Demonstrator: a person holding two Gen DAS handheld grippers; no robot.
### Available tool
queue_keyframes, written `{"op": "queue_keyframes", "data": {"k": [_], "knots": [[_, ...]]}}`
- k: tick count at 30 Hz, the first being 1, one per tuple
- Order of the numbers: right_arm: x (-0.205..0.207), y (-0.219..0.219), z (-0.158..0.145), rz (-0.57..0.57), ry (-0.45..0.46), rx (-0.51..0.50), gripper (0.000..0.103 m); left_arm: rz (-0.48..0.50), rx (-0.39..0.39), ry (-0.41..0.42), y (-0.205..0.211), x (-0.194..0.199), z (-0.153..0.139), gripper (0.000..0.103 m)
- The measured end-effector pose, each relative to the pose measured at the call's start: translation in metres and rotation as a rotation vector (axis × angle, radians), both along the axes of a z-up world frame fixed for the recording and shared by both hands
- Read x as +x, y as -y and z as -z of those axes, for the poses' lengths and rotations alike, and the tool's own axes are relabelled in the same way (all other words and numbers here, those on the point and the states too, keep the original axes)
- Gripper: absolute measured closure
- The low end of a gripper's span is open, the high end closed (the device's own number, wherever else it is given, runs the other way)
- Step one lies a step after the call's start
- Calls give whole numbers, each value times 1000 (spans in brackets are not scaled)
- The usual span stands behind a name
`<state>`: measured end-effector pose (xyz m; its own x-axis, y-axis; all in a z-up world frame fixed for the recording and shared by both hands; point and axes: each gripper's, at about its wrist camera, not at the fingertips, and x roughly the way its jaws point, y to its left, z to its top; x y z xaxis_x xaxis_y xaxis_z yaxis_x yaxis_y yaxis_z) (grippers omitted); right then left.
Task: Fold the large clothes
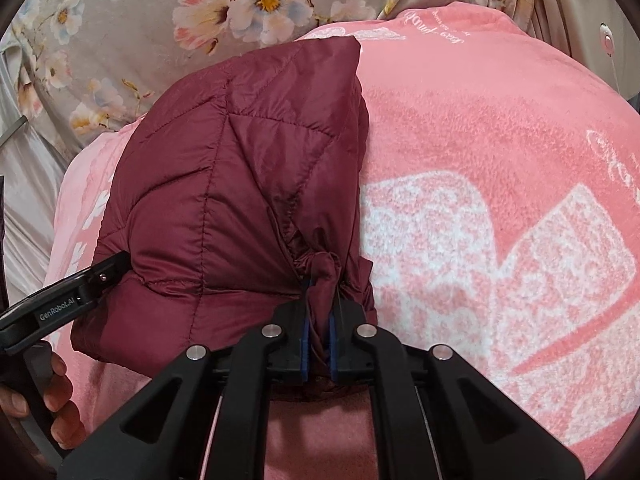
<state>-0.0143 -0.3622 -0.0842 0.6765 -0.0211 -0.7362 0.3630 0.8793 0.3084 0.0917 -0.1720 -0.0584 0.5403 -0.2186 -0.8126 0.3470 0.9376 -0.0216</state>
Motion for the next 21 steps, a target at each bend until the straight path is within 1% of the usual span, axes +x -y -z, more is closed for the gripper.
{"op": "queue_keyframes", "data": {"k": [4,6,8,9,10,11,12,13,14,15,16,17,19,20,21], "knots": [[0,-4,3,-5,2,-38,98,-6,-14,-10,-1,2,8,25],[0,-3,3,-10,5,-37,98,-10,-17,-10,-1,3,11,23],[-2,4,1,-5,2,6,97,-10,-23,-19,-3,4,10,23],[-5,11,-5,11,-5,45,96,-9,-32,-40,-6,5,7,23],[-8,15,-10,26,-6,65,93,-8,-51,-66,-11,7,2,26],[-11,21,-20,43,6,76,87,-9,-70,-87,-17,10,-5,27],[-14,25,-30,54,27,75,84,-18,-84,-91,-22,12,-12,29],[-16,30,-43,69,56,67,77,-27,-105,-78,-28,14,-21,29],[-16,35,-57,85,84,58,68,-34,-133,-47,-34,17,-36,29],[-13,41,-72,98,118,59,62,-38,-145,-29,-36,20,-47,29],[-8,46,-84,105,150,70,48,-40,-160,-6,-38,27,-61,29],[1,52,-98,113,188,91,38,-37,-174,15,-37,35,-74,29],[25,57,-114,104,217,111,35,-34,-171,41,-28,53,-93,29],[38,59,-118,99,219,114,31,-27,-166,48,-22,60,-98,29],[57,63,-120,112,212,122,30,-25,-152,53,-12,73,-104,29]]}}
